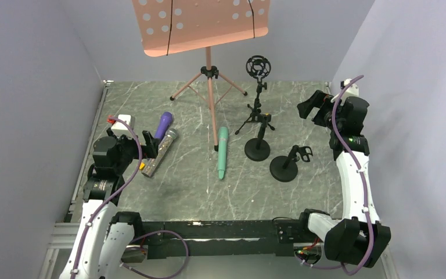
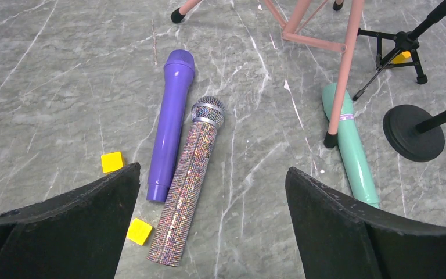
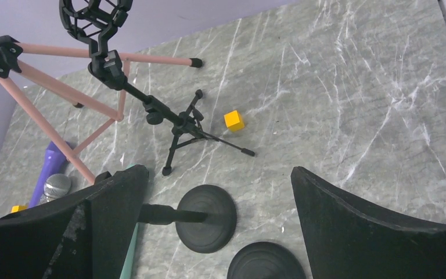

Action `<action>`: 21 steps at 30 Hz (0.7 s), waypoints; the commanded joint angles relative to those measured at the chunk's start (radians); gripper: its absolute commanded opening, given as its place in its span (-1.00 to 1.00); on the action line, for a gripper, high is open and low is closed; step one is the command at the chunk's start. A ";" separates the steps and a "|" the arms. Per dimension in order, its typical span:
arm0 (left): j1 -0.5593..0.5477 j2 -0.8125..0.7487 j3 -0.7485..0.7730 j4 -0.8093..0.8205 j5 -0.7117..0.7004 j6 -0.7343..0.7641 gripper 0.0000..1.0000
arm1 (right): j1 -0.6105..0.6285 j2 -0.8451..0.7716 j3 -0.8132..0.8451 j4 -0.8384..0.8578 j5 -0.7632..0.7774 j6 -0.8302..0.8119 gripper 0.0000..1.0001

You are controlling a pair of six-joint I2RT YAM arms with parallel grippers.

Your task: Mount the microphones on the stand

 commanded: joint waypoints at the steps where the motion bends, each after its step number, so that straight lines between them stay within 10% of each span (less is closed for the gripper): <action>1: 0.003 -0.012 0.030 0.047 0.017 0.012 0.99 | 0.001 -0.010 0.061 0.016 0.002 0.004 1.00; 12: 0.003 -0.007 0.032 0.051 0.063 0.009 0.99 | 0.022 0.020 0.129 -0.175 -0.605 -0.619 0.99; 21: 0.003 0.008 0.037 0.051 0.110 0.011 0.99 | 0.081 0.088 0.218 -0.266 -0.450 -0.657 0.99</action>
